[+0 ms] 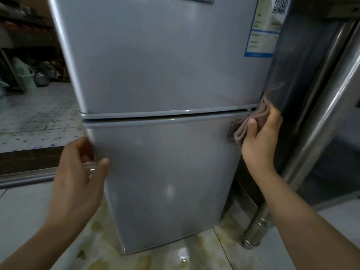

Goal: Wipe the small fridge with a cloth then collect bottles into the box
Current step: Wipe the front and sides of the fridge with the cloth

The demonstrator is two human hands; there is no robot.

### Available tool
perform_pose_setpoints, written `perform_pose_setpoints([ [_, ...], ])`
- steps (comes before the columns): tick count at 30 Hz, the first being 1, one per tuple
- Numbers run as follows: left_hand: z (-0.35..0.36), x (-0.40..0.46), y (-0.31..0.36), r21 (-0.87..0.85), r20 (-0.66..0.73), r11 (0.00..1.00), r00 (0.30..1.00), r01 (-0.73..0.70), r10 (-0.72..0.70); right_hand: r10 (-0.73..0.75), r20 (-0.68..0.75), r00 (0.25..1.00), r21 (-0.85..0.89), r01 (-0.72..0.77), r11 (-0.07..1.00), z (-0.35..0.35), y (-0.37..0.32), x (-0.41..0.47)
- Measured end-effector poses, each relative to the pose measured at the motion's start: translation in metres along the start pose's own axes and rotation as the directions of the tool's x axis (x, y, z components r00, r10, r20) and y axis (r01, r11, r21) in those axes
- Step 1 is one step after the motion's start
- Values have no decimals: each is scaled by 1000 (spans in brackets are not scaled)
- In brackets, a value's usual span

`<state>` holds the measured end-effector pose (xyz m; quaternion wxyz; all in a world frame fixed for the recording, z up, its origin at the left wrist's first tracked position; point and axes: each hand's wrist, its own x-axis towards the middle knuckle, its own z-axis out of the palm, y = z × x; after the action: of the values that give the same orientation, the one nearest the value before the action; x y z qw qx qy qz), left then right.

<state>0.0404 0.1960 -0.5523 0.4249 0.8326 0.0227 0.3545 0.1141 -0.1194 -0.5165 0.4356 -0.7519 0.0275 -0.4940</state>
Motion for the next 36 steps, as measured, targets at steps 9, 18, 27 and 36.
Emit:
perform_pose_setpoints([
  [9, 8, -8, -10, 75, 2, 997, 1000, -26, 26, 284, 96, 954, -119, -273, 955, 8, 35, -70],
  [18, 9, -9, -11, 48, -16, 999, 1000, -7, 8, -196, -113, 974, -41, 193, 980, 34, -17, -65],
  [27, 3, -9, -5, 27, 37, 1000, 999, -1, 0, -445, 327, 834, -24, 478, 878, 21, 2, -127],
  [36, -3, -25, -20, 122, 165, 992, 986, -14, -7, -592, 294, 750, -5, 621, 784, 54, -46, -146],
])
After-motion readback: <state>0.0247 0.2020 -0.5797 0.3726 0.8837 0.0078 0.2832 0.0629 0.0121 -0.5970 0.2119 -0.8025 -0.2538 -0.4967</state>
